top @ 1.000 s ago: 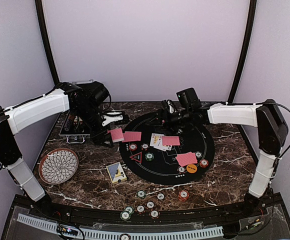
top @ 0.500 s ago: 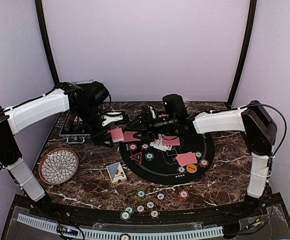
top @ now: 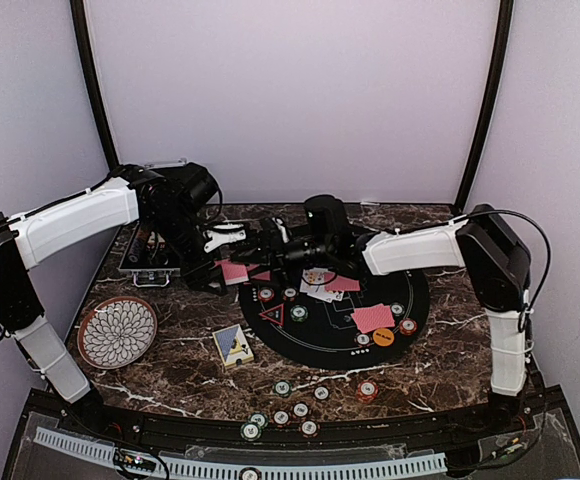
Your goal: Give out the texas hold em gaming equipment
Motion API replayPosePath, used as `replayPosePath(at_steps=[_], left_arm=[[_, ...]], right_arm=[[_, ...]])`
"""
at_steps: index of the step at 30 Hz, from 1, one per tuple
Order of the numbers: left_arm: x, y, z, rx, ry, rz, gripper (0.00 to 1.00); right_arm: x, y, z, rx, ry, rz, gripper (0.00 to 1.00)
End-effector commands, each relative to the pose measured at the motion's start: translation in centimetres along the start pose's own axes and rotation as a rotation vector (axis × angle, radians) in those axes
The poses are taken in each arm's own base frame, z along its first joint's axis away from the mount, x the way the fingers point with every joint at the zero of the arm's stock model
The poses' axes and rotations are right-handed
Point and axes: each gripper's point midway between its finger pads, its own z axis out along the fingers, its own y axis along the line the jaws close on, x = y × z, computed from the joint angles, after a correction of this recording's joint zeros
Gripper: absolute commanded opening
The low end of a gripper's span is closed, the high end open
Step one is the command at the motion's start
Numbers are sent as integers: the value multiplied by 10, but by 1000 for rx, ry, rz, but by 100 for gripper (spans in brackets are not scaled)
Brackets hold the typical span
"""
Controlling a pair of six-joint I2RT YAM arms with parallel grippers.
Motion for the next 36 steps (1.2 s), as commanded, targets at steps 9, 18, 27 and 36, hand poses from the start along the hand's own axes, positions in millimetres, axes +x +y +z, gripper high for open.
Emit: replayPosePath(at_steps=[9, 18, 27, 36], left_arm=[[-11, -2, -23, -24, -72, 20, 0], [-11, -2, -24, -25, -75, 19, 0], [-12, -2, -23, -27, -79, 17, 0], [-10, -1, -21, -29, -70, 16, 0]], right_arm=[[1, 2, 26, -49, 49, -5, 71], [4, -25, 16, 9, 57, 35, 67], [4, -23, -8, 17, 34, 33, 61], [2, -5, -19, -18, 22, 18, 39]])
